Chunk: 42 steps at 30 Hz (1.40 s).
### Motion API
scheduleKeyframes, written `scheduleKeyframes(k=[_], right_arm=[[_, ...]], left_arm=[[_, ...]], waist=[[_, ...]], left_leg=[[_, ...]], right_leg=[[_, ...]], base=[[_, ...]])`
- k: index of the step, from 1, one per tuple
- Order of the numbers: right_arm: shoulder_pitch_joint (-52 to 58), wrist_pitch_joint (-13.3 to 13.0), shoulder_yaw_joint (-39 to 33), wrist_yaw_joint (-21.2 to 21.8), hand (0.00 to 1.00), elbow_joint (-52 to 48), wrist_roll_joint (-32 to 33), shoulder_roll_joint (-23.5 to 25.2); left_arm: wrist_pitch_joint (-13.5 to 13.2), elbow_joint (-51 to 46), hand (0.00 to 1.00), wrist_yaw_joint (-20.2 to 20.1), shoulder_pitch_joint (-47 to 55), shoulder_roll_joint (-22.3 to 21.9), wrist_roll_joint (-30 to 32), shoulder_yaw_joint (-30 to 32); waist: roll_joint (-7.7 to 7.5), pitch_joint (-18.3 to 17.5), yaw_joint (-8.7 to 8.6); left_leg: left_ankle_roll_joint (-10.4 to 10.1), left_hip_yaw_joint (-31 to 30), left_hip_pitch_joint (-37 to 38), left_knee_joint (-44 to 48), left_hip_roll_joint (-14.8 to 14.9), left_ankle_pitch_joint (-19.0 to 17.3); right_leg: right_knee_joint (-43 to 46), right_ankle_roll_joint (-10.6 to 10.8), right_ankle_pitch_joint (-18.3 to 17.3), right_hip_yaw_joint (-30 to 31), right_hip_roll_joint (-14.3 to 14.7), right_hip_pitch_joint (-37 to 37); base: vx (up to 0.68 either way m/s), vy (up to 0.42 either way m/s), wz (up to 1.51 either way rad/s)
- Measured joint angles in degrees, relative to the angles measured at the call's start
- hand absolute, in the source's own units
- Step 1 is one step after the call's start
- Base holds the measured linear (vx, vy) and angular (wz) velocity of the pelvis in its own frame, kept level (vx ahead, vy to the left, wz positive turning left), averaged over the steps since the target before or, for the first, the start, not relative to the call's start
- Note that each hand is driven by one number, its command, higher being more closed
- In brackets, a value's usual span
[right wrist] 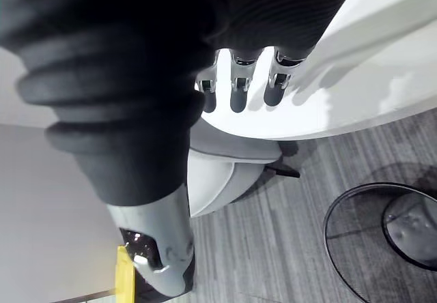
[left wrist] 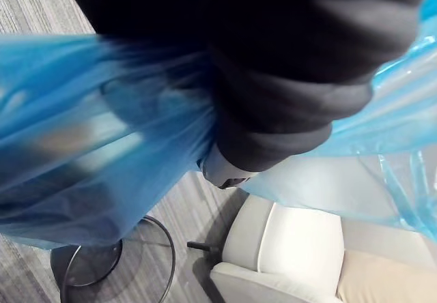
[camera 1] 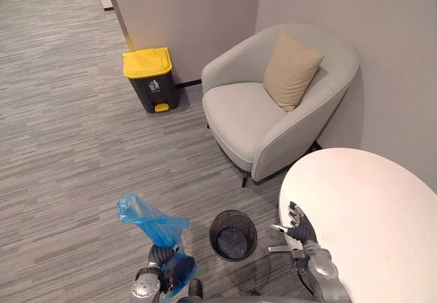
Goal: Gather rubbish on tea table into small bin, then transfer packed bag to large trash can.
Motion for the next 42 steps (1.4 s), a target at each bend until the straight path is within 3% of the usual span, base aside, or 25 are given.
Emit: scheduleKeyframes(k=[12, 16, 20, 21, 23, 24, 25, 26, 27, 31, 33, 34, 35, 37, 39, 41, 42], right_arm=[[1.9, 0.1, 0.0, 0.1, 0.0, 0.2, -0.6, 0.1], [0.5, 0.1, 0.5, 0.0, 0.0, 0.8, -0.8, -0.3], [-2.1, 0.1, 1.2, -0.8, 0.0, 1.2, -1.9, -0.8], [-2.2, 0.1, 1.6, -1.1, 0.0, 1.1, -1.9, -1.0], [-2.5, 0.1, 3.1, -1.2, 0.0, 0.9, -1.9, -2.0], [-2.3, 0.1, 4.2, -1.1, 0.0, 0.9, -1.9, -1.8], [-2.9, 0.0, 5.5, -1.0, 0.0, 0.8, -1.9, -1.9], [-3.4, 0.0, 6.0, -1.0, 0.0, 0.8, -1.9, -2.2], [-5.1, 0.0, 6.5, -1.2, 0.0, 0.8, -1.8, -2.9], [-5.4, -0.1, 6.7, -1.5, 0.0, -0.3, -1.1, -4.1], [-5.2, -0.1, 5.4, -2.5, 0.0, -0.5, -0.6, -3.9], [-5.1, -0.1, 4.9, -2.7, 0.0, -0.7, -0.6, -3.9], [-5.5, -0.1, 4.0, -2.9, 0.0, -1.1, -0.6, -3.5], [-5.2, -0.1, 2.4, -3.2, 0.0, -1.1, -0.5, -3.8], [-5.0, -0.1, 2.5, -3.2, 0.0, -1.1, -0.5, -4.2], [-5.1, 0.0, 2.3, -3.2, 0.0, -1.1, -0.5, -4.0], [-5.1, 0.0, 1.9, -3.1, 0.0, -1.1, -0.5, -3.9]], left_arm=[[0.0, 0.6, 1.0, -1.1, 0.5, -1.0, 0.0, -1.5], [0.0, 0.6, 1.0, -1.1, 0.2, -1.1, 0.1, -2.2], [0.0, 0.4, 1.0, -0.8, -3.5, -0.7, 0.0, -2.2], [0.0, -0.2, 1.0, -0.8, -3.8, -0.7, -0.1, -2.2], [-0.3, -2.2, 1.0, -0.6, -3.9, -0.3, -0.1, -2.0], [-0.3, -3.1, 1.0, -0.2, -3.6, 0.0, -0.6, -2.0], [-0.3, -3.7, 1.0, 0.4, -3.7, 0.5, -1.1, -1.4], [-0.3, -3.9, 1.0, 0.5, -3.6, -0.1, -1.2, -0.7], [-0.3, -4.1, 1.0, 0.8, -3.2, -1.4, -1.4, -0.1], [-0.4, -4.6, 1.0, 1.6, -2.6, -2.1, -2.0, -0.2], [-0.4, -4.6, 1.0, 1.6, -2.5, -2.3, -2.2, -0.4], [-0.4, -4.6, 1.0, 1.6, -2.6, -2.4, -2.2, -0.4], [-0.4, -4.6, 1.0, 1.6, -3.6, -2.3, -2.2, -0.7], [-0.4, -4.5, 1.0, 1.6, -3.6, -2.3, -2.2, -0.9], [-0.5, -4.5, 1.0, 1.6, -3.1, -2.3, -2.2, -0.9], [-0.5, -4.5, 1.0, 1.7, -3.6, -2.2, -2.2, -0.9], [-0.5, -4.5, 1.0, 1.7, -3.9, -2.0, -2.2, -0.9]], waist=[[0.03, 1.0, 0.01], [0.29, 2.2, 0.26], [-1.44, 5.5, -0.01], [-1.45, 5.5, -0.01], [-1.52, 6.0, -0.07], [-3.15, 5.8, 0.03], [-4.21, 5.5, 0.24], [-3.69, 5.7, 0.53], [-1.5, 6.6, 1.9], [1.89, 8.0, 3.27], [2.76, 8.5, 2.82], [2.49, 8.5, 2.78], [1.48, 9.2, 2.7], [0.86, 9.5, 1.49], [1.74, 9.1, 1.37], [3.23, 8.2, 0.88], [3.14, 8.2, 0.67]], left_leg=[[0.4, 2.6, 1.0, 0.0, 0.0, -0.7], [0.5, 4.4, -0.2, 0.1, 0.0, -0.7], [2.0, 3.5, -5.1, 8.9, -1.9, -3.4], [2.4, 2.7, -6.6, 10.5, -1.8, -4.1], [2.5, 1.5, -8.8, 12.8, -1.6, -4.8], [2.4, -0.4, -9.6, 14.5, -3.2, -4.8], [2.1, -1.5, -11.3, 16.1, -3.9, -4.6], [1.8, -1.9, -12.2, 16.4, -3.7, -4.4], [1.3, -2.7, -13.2, 15.7, -2.4, -3.0], [-0.4, -5.5, -13.0, 8.1, -0.1, 2.0], [-1.8, -3.7, -13.1, 6.2, 1.1, 0.2], [-2.9, -2.5, -13.3, 6.1, 1.0, -1.8], [-2.1, 0.4, -15.0, 10.2, 0.5, -1.9], [-0.1, 3.7, -15.9, 19.8, -0.6, -3.5], [1.6, 6.7, -13.0, 23.6, 1.3, -5.1], [1.2, 9.0, -10.0, 19.2, 1.7, -6.8], [1.2, 9.3, -9.4, 17.6, 1.3, -6.8]], right_leg=[[0.0, 0.2, 0.6, 2.7, 0.0, -0.4], [3.7, 0.6, 0.0, 4.5, -0.6, -4.1], [16.4, 1.7, -4.5, 5.0, -4.8, -10.1], [16.5, 2.3, -4.9, 5.2, -4.7, -9.9], [25.0, 4.0, -9.5, 8.8, -5.6, -12.0], [30.3, 5.5, -12.5, 11.5, -6.5, -11.4], [27.9, 4.6, -14.2, 13.1, -5.9, -10.6], [26.2, 3.7, -14.3, 13.1, -5.2, -10.2], [22.2, 1.5, -12.9, 12.9, -3.0, -9.5], [16.7, -0.5, -8.7, 8.6, 0.0, -8.5], [13.8, -1.7, -6.6, 5.2, 0.2, -6.9], [12.1, -2.1, -5.6, 4.1, -0.4, -6.4], [10.9, -2.4, -4.8, 2.5, -2.5, -6.4], [10.8, -1.6, -4.1, -0.2, -5.9, -6.1], [10.1, -0.4, -3.3, -1.2, -6.8, -6.1], [9.6, 1.1, -2.3, -2.7, -7.2, -6.0], [8.8, 1.8, -1.8, -3.1, -7.1, -5.5]], base=[[0.0, 0.021, -0.12], [-0.01, 0.022, -0.23], [-0.08, 0.021, 0.16], [-0.15, -0.002, 0.45], [-0.11, -0.053, 0.58], [-0.06, -0.104, 0.84], [-0.06, -0.125, 0.75], [-0.18, -0.091, 0.35], [-0.22, -0.073, 0.14], [-0.22, -0.073, 0.35], [-0.12, -0.033, 0.65], [-0.12, 0.018, 0.82], [-0.1, 0.063, 0.79], [-0.09, 0.078, 0.84], [-0.03, 0.136, 0.46], [0.0, 0.23, 0.4], [-0.02, 0.214, 0.5]])
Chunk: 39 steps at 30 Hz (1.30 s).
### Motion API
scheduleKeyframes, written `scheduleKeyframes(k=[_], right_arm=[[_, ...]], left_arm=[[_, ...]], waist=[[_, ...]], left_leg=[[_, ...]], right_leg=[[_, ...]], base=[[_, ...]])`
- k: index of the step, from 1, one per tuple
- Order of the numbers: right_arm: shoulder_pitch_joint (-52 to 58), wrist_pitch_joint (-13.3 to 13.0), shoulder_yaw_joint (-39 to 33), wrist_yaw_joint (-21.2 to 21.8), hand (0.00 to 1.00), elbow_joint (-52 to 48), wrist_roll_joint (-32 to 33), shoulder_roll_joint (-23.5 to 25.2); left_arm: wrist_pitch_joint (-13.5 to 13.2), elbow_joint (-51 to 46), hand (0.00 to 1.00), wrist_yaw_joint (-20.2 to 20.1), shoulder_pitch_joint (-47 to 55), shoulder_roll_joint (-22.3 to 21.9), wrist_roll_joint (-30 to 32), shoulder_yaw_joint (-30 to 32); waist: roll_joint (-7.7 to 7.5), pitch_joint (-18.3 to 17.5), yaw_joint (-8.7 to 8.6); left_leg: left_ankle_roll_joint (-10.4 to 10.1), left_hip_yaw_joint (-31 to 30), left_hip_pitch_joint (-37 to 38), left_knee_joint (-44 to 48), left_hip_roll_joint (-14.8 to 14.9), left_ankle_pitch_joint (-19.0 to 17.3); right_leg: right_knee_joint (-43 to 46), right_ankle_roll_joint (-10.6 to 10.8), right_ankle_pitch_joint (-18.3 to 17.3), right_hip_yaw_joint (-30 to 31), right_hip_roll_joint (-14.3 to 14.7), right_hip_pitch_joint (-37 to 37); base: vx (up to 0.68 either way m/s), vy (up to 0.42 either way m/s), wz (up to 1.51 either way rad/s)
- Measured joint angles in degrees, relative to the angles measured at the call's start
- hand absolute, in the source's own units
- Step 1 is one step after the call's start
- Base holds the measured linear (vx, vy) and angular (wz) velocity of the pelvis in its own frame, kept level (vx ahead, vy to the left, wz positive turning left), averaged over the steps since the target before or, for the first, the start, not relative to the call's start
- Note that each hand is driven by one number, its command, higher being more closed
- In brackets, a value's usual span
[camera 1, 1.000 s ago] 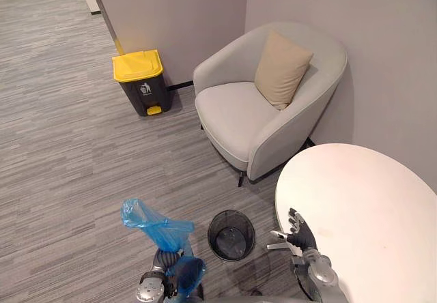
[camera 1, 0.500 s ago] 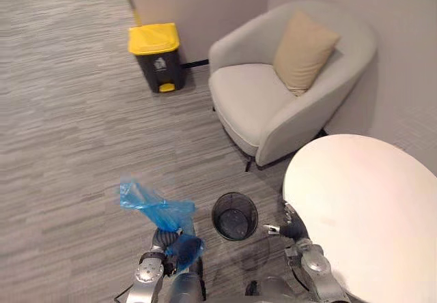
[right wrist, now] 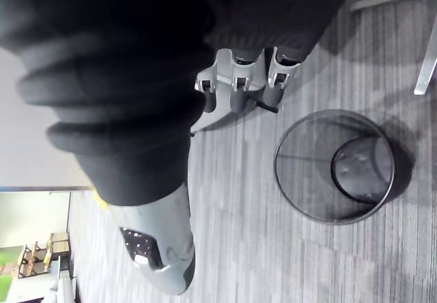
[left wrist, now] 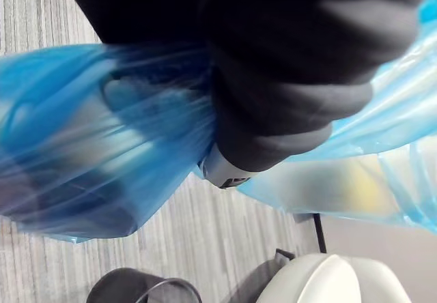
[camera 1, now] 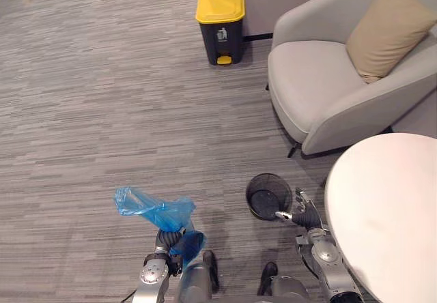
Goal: Gather rubbish on tea table into small bin, then transfer packed bag to large trash can.
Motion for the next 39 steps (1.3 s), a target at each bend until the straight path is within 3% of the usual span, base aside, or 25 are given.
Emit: scheduleKeyframes(k=[2, 9, 14, 18, 20, 23, 24, 25, 26, 27, 28, 31, 32, 33, 34, 35, 37, 39], right_arm=[[0.1, 0.0, -0.1, 0.3, 0.0, 0.0, 0.0, 2.4], [0.8, 0.1, -0.8, 0.5, 0.0, 0.0, -0.1, 2.7], [1.0, 0.2, -1.7, 0.5, 0.0, 0.2, -0.1, 3.2], [1.0, 0.3, -2.6, 0.4, 0.0, 0.6, -0.1, 3.7], [1.0, 0.9, -3.1, 0.4, 0.0, 0.9, -0.1, 3.7], [1.1, 1.1, -3.1, 0.4, 0.0, 1.2, -0.2, 3.8], [1.2, 1.1, -3.2, 0.4, 0.0, 1.2, -0.2, 3.6], [1.7, 1.2, -3.6, 0.3, 0.0, 1.2, -0.2, 3.4], [2.0, 1.2, -3.8, 0.3, 0.0, 1.2, -0.1, 3.6], [2.3, 1.2, -3.8, 0.3, 0.0, 1.3, -0.1, 3.7], [2.5, 1.2, -3.8, 0.2, 0.0, 1.2, -0.1, 3.7], [2.0, 1.2, -3.8, -0.1, 0.0, 1.4, -0.1, 3.1], [2.0, 1.2, -3.8, -0.3, 0.0, 1.4, -0.1, 3.1], [1.9, 1.2, -3.8, -0.5, 0.0, 1.3, -0.1, 3.1], [2.0, 1.2, -3.8, -0.6, 0.0, 1.3, -0.1, 3.0], [2.0, 1.3, -4.0, -0.6, 0.0, 1.3, -0.1, 2.7], [1.5, 1.5, -4.0, -0.6, 0.0, 1.2, -0.1, 1.6], [2.0, 1.8, -4.0, -0.6, 0.0, 0.6, -0.1, 1.4]], left_arm=[[0.0, 0.1, 1.0, 0.0, -0.8, 1.2, 0.1, -0.3], [0.0, 0.1, 1.0, -0.2, 0.3, 2.2, 1.1, -1.9], [0.1, 1.1, 1.0, -0.3, 0.5, 2.3, 1.2, -1.9], [0.2, 1.2, 1.0, -0.3, 1.4, 2.3, 1.2, -1.6], [0.2, 1.2, 1.0, -0.3, 2.5, 2.3, 1.2, -1.1], [0.3, 1.2, 1.0, -0.3, 4.7, 2.5, 1.2, -0.3], [0.4, 1.1, 1.0, -0.3, 4.8, 2.5, 1.2, -0.2], [0.4, 0.7, 1.0, -0.3, 4.7, 2.4, 1.2, -0.1], [0.4, -0.2, 1.0, -0.1, 4.3, 2.5, 1.1, 0.2], [0.4, -0.2, 1.0, -0.1, 3.9, 2.6, 1.1, 0.2], [0.4, -0.2, 1.0, -0.1, 3.1, 2.7, 1.0, 0.2], [0.4, 0.0, 1.0, 0.1, 1.0, 2.8, 0.9, 0.9], [0.4, 0.0, 1.0, 0.1, 0.8, 2.8, 0.9, 0.9], [0.4, -0.1, 1.0, 0.1, 0.2, 2.9, 0.9, 0.9], [0.4, 0.0, 1.0, 0.1, -0.4, 3.3, 0.9, 1.0], [0.5, 0.1, 1.0, 0.0, -0.9, 3.0, 0.9, 0.9], [0.3, -0.2, 1.0, 0.0, -0.9, 2.0, 0.9, 1.0], [0.3, -0.2, 1.0, -0.1, -0.7, 1.8, 0.9, 1.0]], waist=[[-1.82, -0.7, -0.4], [-2.03, -1.0, -0.6], [-2.81, -1.5, -0.59], [-4.03, -1.9, -0.67], [-4.96, -2.1, -0.55], [-6.64, -2.2, -0.63], [-6.72, -2.2, -0.94], [-6.62, -2.2, -1.36], [-6.1, -1.8, -2.07], [-5.44, -1.3, -2.24], [-5.56, -1.3, -2.48], [-6.1, -0.7, -3.02], [-6.19, -0.8, -3.36], [-6.89, -0.7, -3.62], [-7.95, -0.5, -3.91], [-7.36, 0.0, -3.89], [-4.32, 0.1, -3.66], [-2.82, 0.1, -3.83]], left_leg=[[0.5, -1.1, 0.9, -3.8, -2.4, 1.9], [2.8, -1.6, 5.6, -11.7, -6.0, 5.5], [2.8, -2.5, 5.9, -13.7, -6.7, 6.6], [3.9, -3.9, 4.1, -10.6, -7.5, 4.3], [4.5, -4.0, 2.6, -5.9, -8.5, 0.8], [5.0, -5.5, 2.2, -1.4, -10.5, -3.5], [5.3, -6.1, 2.4, -1.1, -10.9, -4.0], [5.8, -7.8, 3.1, -1.1, -11.2, -4.3], [6.2, -9.9, 3.9, -0.9, -10.5, -4.2], [6.2, -11.1, 4.2, -0.6, -9.9, -4.4], [5.8, -12.5, 4.5, -0.6, -9.0, -4.6], [4.8, -14.7, 7.3, -1.6, -8.4, -5.1], [4.3, -15.2, 7.6, -1.5, -8.4, -5.4], [3.0, -15.8, 8.3, -1.1, -9.0, -6.3], [1.8, -16.7, 8.7, -0.5, -9.6, -7.6], [1.5, -17.0, 9.2, -0.2, -9.2, -8.3], [-0.1, -17.0, 9.3, 1.3, -5.9, -11.4], [-2.0, -16.9, 9.4, 4.5, -3.2, -13.4]], right_leg=[[-5.0, 1.7, 2.5, -1.1, -0.3, 2.2], [-8.3, 3.2, 4.6, -1.4, -1.8, 5.3], [-8.7, 3.6, 4.7, -2.2, -2.0, 5.4], [-6.0, 4.9, 2.3, -3.4, -3.3, 5.0], [0.8, 5.7, -1.7, -3.0, -6.2, 3.2], [9.1, 6.2, -4.7, -0.6, -10.0, 2.2], [11.6, 5.9, -4.5, 1.3, -10.5, 1.6], [18.1, 3.7, -3.1, 6.0, -10.5, -1.2], [24.4, 2.6, -4.3, 10.8, -9.0, -5.3], [24.4, 2.9, -6.2, 12.7, -6.9, -6.1], [23.0, 2.0, -8.0, 14.6, -3.6, -7.8], [13.8, 1.7, -7.1, 14.3, 0.9, -11.0], [11.0, 1.4, -6.0, 14.1, 1.2, -11.3], [4.9, 1.4, -2.0, 14.2, 1.2, -11.2], [2.9, 0.5, 6.0, 14.5, 0.9, -10.0], [3.4, -1.4, 6.4, 14.1, 1.3, -9.7], [4.2, -2.1, 3.5, 13.1, 4.3, -9.7], [4.3, -3.4, 0.9, 12.2, 6.7, -8.1]], base=[[-0.02, 0.179, 0.42], [-0.06, 0.111, 0.11], [-0.03, 0.034, 0.09], [0.04, 0.027, 0.26], [0.08, 0.055, 0.16], [0.11, 0.04, 0.16], [0.21, 0.067, 0.49], [0.23, 0.064, 0.62], [0.23, 0.039, 0.67], [0.27, -0.04, 0.68], [0.16, -0.057, 0.54], [0.22, -0.113, 0.49], [0.23, -0.153, 0.46], [0.24, -0.187, 0.52], [0.29, -0.235, 0.43], [0.23, -0.206, 0.21], [0.27, -0.204, -0.11], [0.28, -0.187, 0.03]])
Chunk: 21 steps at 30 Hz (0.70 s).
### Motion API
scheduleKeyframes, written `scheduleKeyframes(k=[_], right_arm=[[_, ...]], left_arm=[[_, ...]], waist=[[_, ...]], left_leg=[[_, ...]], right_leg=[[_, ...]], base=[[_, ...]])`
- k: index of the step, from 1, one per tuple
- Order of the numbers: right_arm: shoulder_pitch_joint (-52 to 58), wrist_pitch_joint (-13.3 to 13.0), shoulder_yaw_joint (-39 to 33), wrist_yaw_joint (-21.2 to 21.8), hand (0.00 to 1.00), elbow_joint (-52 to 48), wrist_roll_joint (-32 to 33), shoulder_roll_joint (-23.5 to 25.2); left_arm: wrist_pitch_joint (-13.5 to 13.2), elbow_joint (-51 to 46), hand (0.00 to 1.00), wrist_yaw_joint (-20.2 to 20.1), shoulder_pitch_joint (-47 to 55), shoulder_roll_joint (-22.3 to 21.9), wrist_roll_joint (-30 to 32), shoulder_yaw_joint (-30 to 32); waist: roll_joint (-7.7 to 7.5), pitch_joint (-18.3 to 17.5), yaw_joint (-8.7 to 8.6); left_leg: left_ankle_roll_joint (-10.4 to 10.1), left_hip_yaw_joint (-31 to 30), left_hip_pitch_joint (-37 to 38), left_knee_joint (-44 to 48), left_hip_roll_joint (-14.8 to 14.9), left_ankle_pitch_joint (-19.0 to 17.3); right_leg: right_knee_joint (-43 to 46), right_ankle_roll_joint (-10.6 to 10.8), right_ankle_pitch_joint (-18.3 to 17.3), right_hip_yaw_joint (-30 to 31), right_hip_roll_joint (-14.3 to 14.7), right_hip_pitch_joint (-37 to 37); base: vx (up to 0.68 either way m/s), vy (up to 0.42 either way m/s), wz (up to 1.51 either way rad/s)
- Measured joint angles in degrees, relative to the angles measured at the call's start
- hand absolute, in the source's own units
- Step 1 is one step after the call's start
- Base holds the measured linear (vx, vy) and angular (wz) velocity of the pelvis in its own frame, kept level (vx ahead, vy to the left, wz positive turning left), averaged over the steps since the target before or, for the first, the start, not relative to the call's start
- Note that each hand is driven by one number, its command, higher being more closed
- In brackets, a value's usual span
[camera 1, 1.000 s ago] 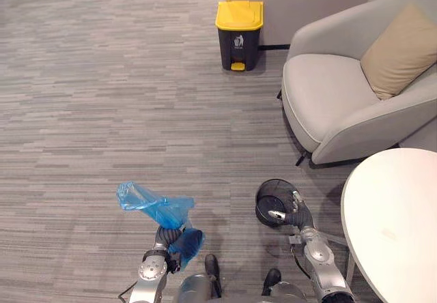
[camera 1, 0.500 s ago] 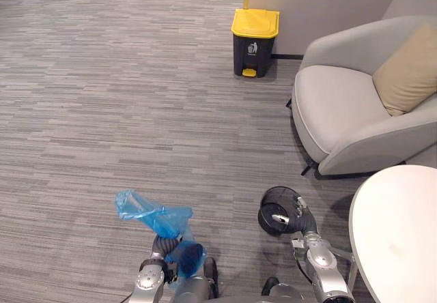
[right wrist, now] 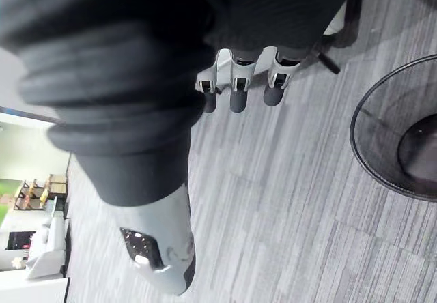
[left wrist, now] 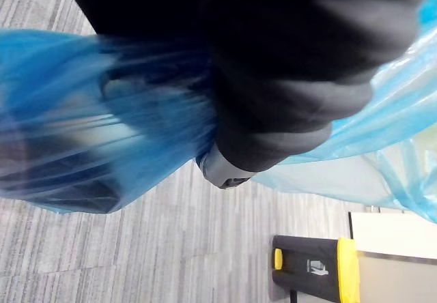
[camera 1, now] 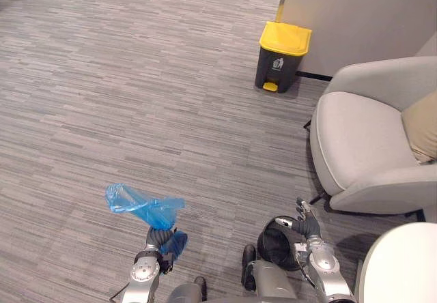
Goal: Gather rubbish on tea table into small bin, then transfer packed bag to large trash can.
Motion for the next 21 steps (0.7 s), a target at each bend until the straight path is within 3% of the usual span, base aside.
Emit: scheduleKeyframes(k=[1, 3, 4, 6, 10, 12, 13, 14, 15, 16, 18, 20, 21], right_arm=[[0.8, 0.3, 0.0, 0.0, 0.0, -0.7, 0.0, 0.1], [3.0, 0.6, 0.4, 0.0, 0.0, -3.8, 0.0, 0.1], [3.3, 0.5, 0.8, 0.0, 0.0, -5.8, 0.0, 0.2], [3.3, 0.1, 1.1, -0.1, 0.0, -7.3, 0.1, 1.1], [1.9, 0.3, 1.2, -0.1, 0.0, -5.7, 0.1, 1.5], [0.4, 0.5, 0.8, -0.2, 0.0, -1.4, 0.0, 1.8], [0.4, 0.5, 0.2, -0.3, 0.0, -0.3, 0.0, 1.7], [0.7, 0.5, -0.1, -0.4, 0.0, -0.2, 0.0, 0.5], [0.7, 0.5, -0.1, -0.5, 0.0, 0.0, 0.0, 0.1], [0.8, 0.8, 0.1, -0.4, 0.0, 0.7, 0.0, 1.0], [1.3, 0.6, -0.1, -0.4, 0.0, 0.6, 0.0, 1.8], [1.1, 0.6, 0.0, -0.2, 0.0, 0.6, 0.0, 2.0], [1.1, 0.6, 0.1, -0.1, 0.0, 0.6, 0.0, 2.5]], left_arm=[[0.1, 0.0, 1.0, -0.1, 0.1, -0.1, 0.0, 0.0], [0.1, -1.5, 1.0, -0.1, 0.9, -1.6, 0.0, 0.2], [0.1, -2.5, 1.0, -0.1, 2.5, -2.6, 0.0, 0.1], [0.2, -2.5, 1.0, -0.2, 2.9, -3.2, 0.0, 0.0], [0.2, -3.0, 1.0, -0.3, 2.5, -3.0, 0.0, -0.1], [0.2, -2.6, 1.0, -0.3, 1.9, -3.1, 0.1, -0.1], [0.2, -2.6, 1.0, -0.5, 1.6, -3.2, 0.1, -0.2], [0.2, -2.4, 1.0, -0.6, 1.5, -3.7, 0.1, -0.2], [0.2, -2.0, 1.0, -0.6, 1.4, -3.8, 0.1, -0.2], [0.5, -0.5, 1.0, -0.7, 0.2, -2.9, 0.2, -0.3], [0.6, -0.6, 1.0, -1.0, -0.8, -1.9, 0.2, -0.5], [0.7, -0.7, 1.0, -1.2, -0.2, -2.2, 0.2, -1.0], [0.9, -0.7, 1.0, -1.3, 0.8, -1.9, 0.3, -1.2]], waist=[[0.02, 0.2, -0.15], [0.23, 0.4, 0.23], [0.49, 0.2, 0.68], [-0.42, 0.2, 0.98], [-1.89, 0.4, 2.33], [-2.61, 0.8, 2.89], [-1.94, 0.7, 3.07], [0.72, 0.6, 3.12], [1.67, 0.7, 3.15], [-0.22, 0.5, 3.03], [-2.04, 0.3, 2.79], [-2.23, 0.2, 2.58], [-2.27, 0.2, 2.54]], left_leg=[[-1.0, 1.0, -1.2, 5.2, 1.2, -0.6], [-2.6, 5.6, -7.6, 26.0, 6.0, 0.3], [-1.6, 9.3, -10.4, 34.3, 9.3, -0.4], [1.2, 13.1, -13.8, 36.9, 10.8, -2.0], [2.0, 12.9, -18.4, 22.8, 8.3, -2.4], [0.3, 11.9, -18.5, 10.5, 5.4, 0.0], [0.6, 11.0, -17.4, 2.6, 4.1, 5.4], [0.6, 9.6, -16.5, -2.8, 4.8, 12.7], [2.4, 9.0, -16.5, -2.2, 5.4, 17.8], [3.0, 10.3, -16.3, -0.3, 3.3, 15.1], [4.5, 11.6, -16.2, 1.5, 0.0, 10.8], [5.6, 13.6, -14.3, 1.9, -1.8, 8.1], [6.2, 15.1, -11.8, 0.9, -2.5, 6.9]], right_leg=[[-0.2, -0.5, -0.9, -0.5, 0.9, 1.7], [-2.8, -1.8, -1.5, -0.7, 3.6, 8.1], [-4.4, -2.4, -1.9, -0.1, 4.9, 11.0], [-6.6, -3.1, -2.5, 1.8, 5.0, 13.6], [-9.5, -2.2, -1.9, 6.7, 3.4, 15.4], [-10.4, -0.7, -2.1, 9.3, 1.1, 16.9], [-10.7, 1.1, -3.1, 10.2, 0.4, 17.8], [-11.0, 3.3, -4.5, 11.4, 1.3, 19.4], [-11.0, 4.3, -5.4, 12.0, 1.6, 20.2], [-10.5, 5.5, -6.3, 12.5, -1.0, 20.5], [-7.7, 7.7, -8.7, 12.6, -4.6, 19.8], [1.0, 9.2, -10.0, 13.5, -7.1, 16.8], [11.3, 10.1, -9.6, 14.3, -8.1, 12.5]], base=[[0.29, -0.183, 0.16], [0.31, -0.165, -0.11], [0.26, -0.082, -0.37], [0.27, -0.041, -0.4], [0.32, 0.08, -0.66], [0.35, 0.22, -0.65], [0.43, 0.361, -0.65], [0.44, 0.391, -0.64], [0.37, 0.355, -0.43], [0.25, 0.25, -0.2], [0.31, 0.298, -0.07], [0.27, 0.248, -0.3], [0.27, 0.198, -0.48]])
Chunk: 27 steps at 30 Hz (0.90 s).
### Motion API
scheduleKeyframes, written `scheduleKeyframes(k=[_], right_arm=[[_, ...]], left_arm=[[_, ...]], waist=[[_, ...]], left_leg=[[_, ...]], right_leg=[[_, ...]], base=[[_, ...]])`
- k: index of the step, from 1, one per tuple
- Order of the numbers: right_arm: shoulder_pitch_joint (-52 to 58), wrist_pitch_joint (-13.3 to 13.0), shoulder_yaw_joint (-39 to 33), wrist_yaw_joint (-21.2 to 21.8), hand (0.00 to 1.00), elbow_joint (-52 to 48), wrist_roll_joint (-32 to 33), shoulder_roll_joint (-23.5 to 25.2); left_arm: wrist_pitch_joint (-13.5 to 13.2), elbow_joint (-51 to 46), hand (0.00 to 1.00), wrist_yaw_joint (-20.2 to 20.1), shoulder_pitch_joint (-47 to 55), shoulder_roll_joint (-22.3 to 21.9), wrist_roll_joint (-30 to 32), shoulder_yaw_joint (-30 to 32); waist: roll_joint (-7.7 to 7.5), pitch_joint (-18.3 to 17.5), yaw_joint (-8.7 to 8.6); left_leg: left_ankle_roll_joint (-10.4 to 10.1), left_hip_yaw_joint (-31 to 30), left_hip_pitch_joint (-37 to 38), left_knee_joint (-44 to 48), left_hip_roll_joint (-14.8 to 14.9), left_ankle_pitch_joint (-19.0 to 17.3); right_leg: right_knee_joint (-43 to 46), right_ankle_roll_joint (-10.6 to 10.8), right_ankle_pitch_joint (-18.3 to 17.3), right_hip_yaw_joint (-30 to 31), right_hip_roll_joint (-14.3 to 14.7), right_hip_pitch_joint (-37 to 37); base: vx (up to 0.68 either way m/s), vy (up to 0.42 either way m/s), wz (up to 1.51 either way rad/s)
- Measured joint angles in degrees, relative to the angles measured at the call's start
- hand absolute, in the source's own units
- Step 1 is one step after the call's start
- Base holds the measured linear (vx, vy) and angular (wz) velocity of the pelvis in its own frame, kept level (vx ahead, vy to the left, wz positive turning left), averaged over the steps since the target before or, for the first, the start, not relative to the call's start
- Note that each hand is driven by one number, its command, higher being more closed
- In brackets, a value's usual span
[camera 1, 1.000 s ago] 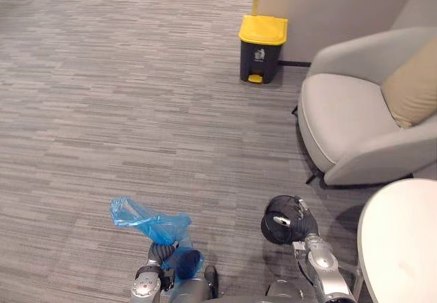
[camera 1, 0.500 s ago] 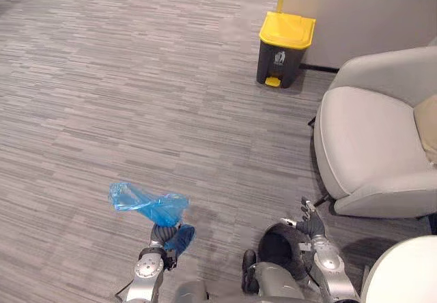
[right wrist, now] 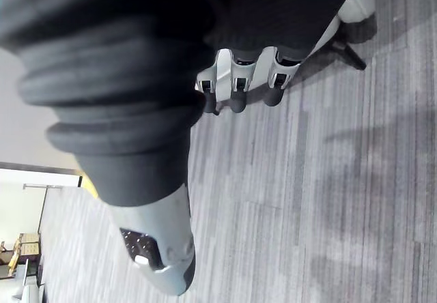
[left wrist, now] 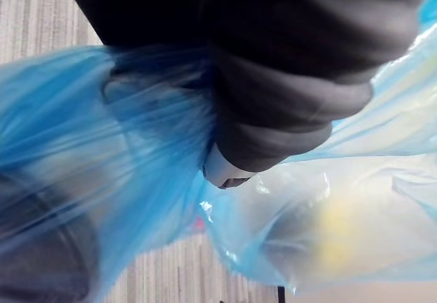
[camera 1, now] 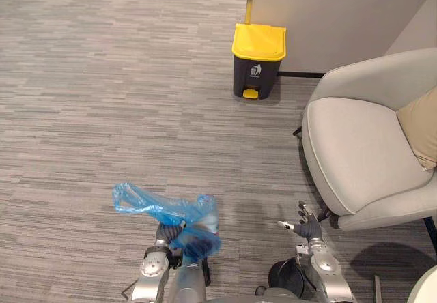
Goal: Gather rubbish on tea table into small bin, then transfer packed bag to large trash can.
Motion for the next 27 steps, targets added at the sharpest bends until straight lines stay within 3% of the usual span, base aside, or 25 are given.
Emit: scheduleKeyframes(k=[1, 2, 4, 7, 9, 10, 11, 12, 15, 17, 19, 21, 24, 26, 27], right_arm=[[-0.2, 0.0, 0.3, 0.1, 0.0, 0.2, -0.1, 0.2], [-0.2, 0.0, 0.6, 0.1, 0.0, 0.6, -0.1, 0.3], [-0.3, 0.1, 1.5, 0.2, 0.0, 1.6, -0.9, 0.2], [-0.8, 0.0, 2.3, 0.2, 0.0, 2.0, -1.9, 0.0], [-2.0, 0.1, 2.4, 0.1, 0.0, 4.0, -1.9, -0.4], [-2.0, 0.2, 2.4, 0.1, 0.0, 4.1, -1.9, -0.4], [-1.5, 0.2, 2.3, -0.1, 0.0, 4.5, -1.9, -0.6], [-1.8, 0.3, 2.2, -0.1, 0.0, 5.3, -1.9, -1.2], [-3.1, 0.3, 1.4, -0.1, 0.0, 5.6, -1.9, -1.5], [-1.9, 0.4, 0.9, -0.1, 0.0, 5.5, -1.9, -1.3], [0.7, 0.5, 1.1, -0.1, 0.0, 2.7, -1.6, -0.7], [1.6, 0.4, 1.0, -0.3, 0.0, 0.4, -0.5, -0.3], [0.7, 0.3, 0.9, -0.4, 0.0, -0.1, 0.2, -0.3], [0.1, 0.3, 0.9, -0.5, 0.0, 0.1, 0.3, -0.3], [-0.4, 0.3, -0.1, -0.8, 0.0, 1.0, 0.4, -0.2]], left_arm=[[0.2, 0.0, 1.0, 0.1, 0.7, 0.4, 0.0, -0.8], [0.3, 0.0, 1.0, 0.2, 0.9, 0.9, 0.0, -1.1], [0.3, -0.2, 1.0, 0.7, 1.4, 2.3, 0.0, -1.6], [0.3, -0.9, 1.0, 1.4, 1.2, 3.2, -0.2, -1.3], [0.3, -1.0, 1.0, 1.5, 0.7, 3.3, -0.3, -0.8], [0.3, -1.0, 1.0, 1.5, 0.4, 3.3, -0.3, -0.9], [0.2, -0.8, 1.0, 1.5, -0.1, 3.7, -0.2, -0.9], [0.2, -0.1, 1.0, 1.5, -0.6, 2.7, -0.3, -0.7], [0.0, -0.1, 1.0, 1.3, -1.5, 1.4, -0.2, -0.2], [0.1, 0.0, 1.0, 1.1, -1.8, 0.6, -0.2, -0.3], [0.1, -0.2, 1.0, 0.9, -0.2, -1.0, -0.2, -0.3], [0.1, -0.3, 1.0, 0.3, 0.7, -1.7, -0.3, -0.3], [0.1, -0.5, 1.0, -0.1, 0.5, -1.7, -0.3, -0.4], [0.1, -0.5, 1.0, -0.1, 0.5, -1.6, -0.3, -0.4], [0.1, -0.4, 1.0, -0.1, 0.3, -1.6, -0.3, -0.3]], waist=[[-0.32, 0.0, -0.2], [-0.47, 0.0, -0.53], [-0.57, 0.0, -1.48], [-0.45, 0.1, -2.56], [-0.12, 0.3, -2.66], [-0.12, 0.4, -2.73], [-0.39, 0.4, -2.93], [0.99, 0.5, -2.44], [2.12, 0.7, -3.12], [2.04, 0.8, -3.83], [2.86, 1.5, -3.12], [2.19, 1.5, -1.96], [0.64, 2.2, -0.53], [0.21, 2.5, -0.32], [-0.13, 2.7, 0.1]], left_leg=[[0.4, 0.9, 2.7, -1.3, -0.7, -0.9], [0.7, 1.2, 4.0, -1.8, -0.9, -1.3], [0.7, 1.6, 8.5, -4.2, -1.1, -2.6], [0.0, 2.3, 12.1, -6.8, -0.4, -2.6], [-0.8, 3.0, 14.2, -7.3, 1.2, -3.4], [-1.5, 3.0, 14.8, -7.6, 1.4, -3.6], [-4.1, 2.4, 16.9, -7.9, 1.2, -5.2], [-4.6, 2.0, 17.5, -8.0, 2.6, -5.6], [-5.7, 1.0, 17.9, -5.5, 5.2, -5.5], [-6.0, 0.0, 14.9, 4.5, 7.7, -5.7], [-7.9, -2.2, 7.9, 28.3, 13.6, -5.0], [-6.4, -2.0, 2.3, 37.3, 14.8, -5.9], [-3.8, -0.4, -4.8, 30.2, 12.4, -7.4], [-3.9, -0.8, -6.7, 19.2, 9.1, -7.0], [-5.2, -2.2, -6.7, 9.0, 6.1, -5.4]], right_leg=[[10.7, 2.8, 1.6, -0.2, -1.1, -4.7], [15.0, 2.9, 1.6, -0.6, -1.4, -6.6], [22.3, -0.5, -0.2, -5.7, -1.7, -12.9], [15.8, -3.3, -1.6, -11.9, -0.5, -18.2], [2.4, -5.6, 1.1, -16.0, 1.7, -20.3], [-2.8, -5.9, 3.6, -16.7, 2.3, -20.3], [-12.3, -10.5, 18.2, -17.0, 3.6, -17.9], [-12.1, -11.4, 17.9, -17.3, 4.9, -17.1], [-8.6, -11.9, 11.5, -18.4, 6.5, -17.0], [-8.7, -12.0, 8.6, -19.5, 7.4, -14.1], [-12.8, -13.0, 7.2, -20.0, 10.8, -5.5], [-14.9, -13.9, 6.1, -18.9, 11.7, -1.7], [-19.2, -13.8, 5.9, -16.4, 11.1, 2.1], [-20.9, -12.1, 5.9, -15.3, 9.9, 4.0], [-21.7, -10.9, 5.6, -14.5, 8.7, 5.2]], base=[[0.28, 0.173, -0.42], [0.3, 0.121, -0.2], [0.34, 0.061, -0.11], [0.37, -0.062, -0.06], [0.39, -0.15, -0.09], [0.44, -0.168, 0.17], [0.49, -0.161, 0.04], [0.56, -0.219, -0.08], [0.39, -0.187, 0.04], [0.36, -0.189, 0.28], [0.4, -0.126, -0.08], [0.33, -0.03, -0.33], [0.29, 0.021, -0.32], [0.41, 0.136, -0.27], [0.46, 0.209, -0.36]])
